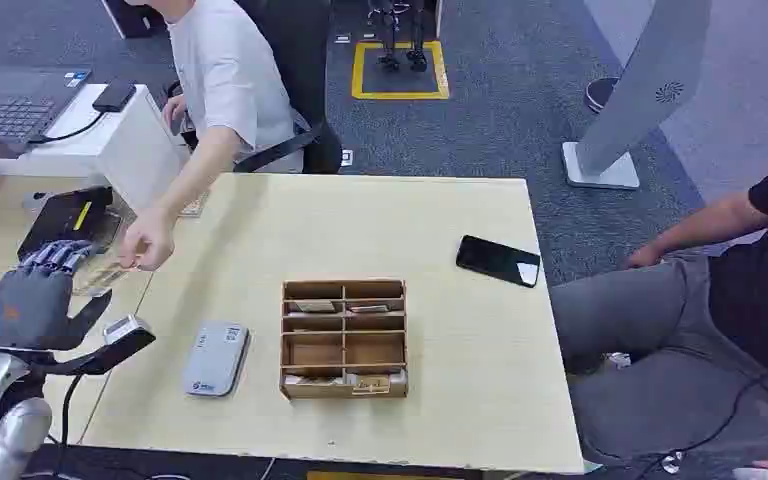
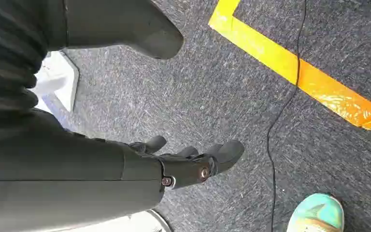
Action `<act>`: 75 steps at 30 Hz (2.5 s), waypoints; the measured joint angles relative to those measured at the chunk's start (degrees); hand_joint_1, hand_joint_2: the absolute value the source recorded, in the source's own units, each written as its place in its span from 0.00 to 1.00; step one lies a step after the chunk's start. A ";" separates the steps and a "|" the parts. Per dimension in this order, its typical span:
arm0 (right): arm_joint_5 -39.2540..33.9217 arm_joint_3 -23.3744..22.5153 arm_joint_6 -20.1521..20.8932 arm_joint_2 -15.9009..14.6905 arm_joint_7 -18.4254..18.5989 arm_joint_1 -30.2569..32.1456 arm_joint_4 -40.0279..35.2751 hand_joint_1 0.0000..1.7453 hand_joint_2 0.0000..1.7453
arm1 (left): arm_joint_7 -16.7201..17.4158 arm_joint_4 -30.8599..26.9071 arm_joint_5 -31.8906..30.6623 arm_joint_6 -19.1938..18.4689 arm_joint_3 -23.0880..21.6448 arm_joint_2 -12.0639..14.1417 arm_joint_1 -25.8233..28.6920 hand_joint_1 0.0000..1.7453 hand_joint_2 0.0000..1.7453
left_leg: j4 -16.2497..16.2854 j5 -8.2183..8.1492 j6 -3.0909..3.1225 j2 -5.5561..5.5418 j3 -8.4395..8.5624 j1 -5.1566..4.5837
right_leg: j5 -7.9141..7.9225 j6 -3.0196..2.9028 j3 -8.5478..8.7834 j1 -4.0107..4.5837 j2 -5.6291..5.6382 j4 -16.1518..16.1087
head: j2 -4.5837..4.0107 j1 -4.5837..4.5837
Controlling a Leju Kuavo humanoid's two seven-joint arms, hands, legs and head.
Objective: Pass the card to the sensor for recognition and then transmit it.
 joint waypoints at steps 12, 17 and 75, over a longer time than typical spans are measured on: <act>-0.15 0.07 0.02 0.00 -0.15 -0.14 -0.02 0.00 1.00 | -2.10 0.00 2.67 0.41 0.00 0.46 -0.22 1.00 1.00 | 0.00 0.00 0.00 0.00 -0.01 0.00 | 0.00 0.00 0.01 0.00 0.00 0.00 | 0.00 0.00; -0.15 0.44 0.04 0.00 -0.22 -0.20 -0.02 0.00 1.00 | -5.03 0.00 5.90 -0.54 0.02 1.01 0.36 1.00 1.00 | 0.00 0.00 0.00 0.00 0.00 0.00 | 0.00 0.00 0.01 0.00 0.00 0.00 | 0.00 0.00; -3.21 -0.26 -3.15 0.98 1.09 1.50 -0.09 0.00 1.00 | 9.40 -5.65 39.87 -4.02 -6.47 -18.65 11.91 1.00 1.00 | 0.01 -0.09 0.14 0.02 0.02 -0.12 | -0.01 0.06 0.01 -0.10 -0.03 -0.04 | 0.00 0.00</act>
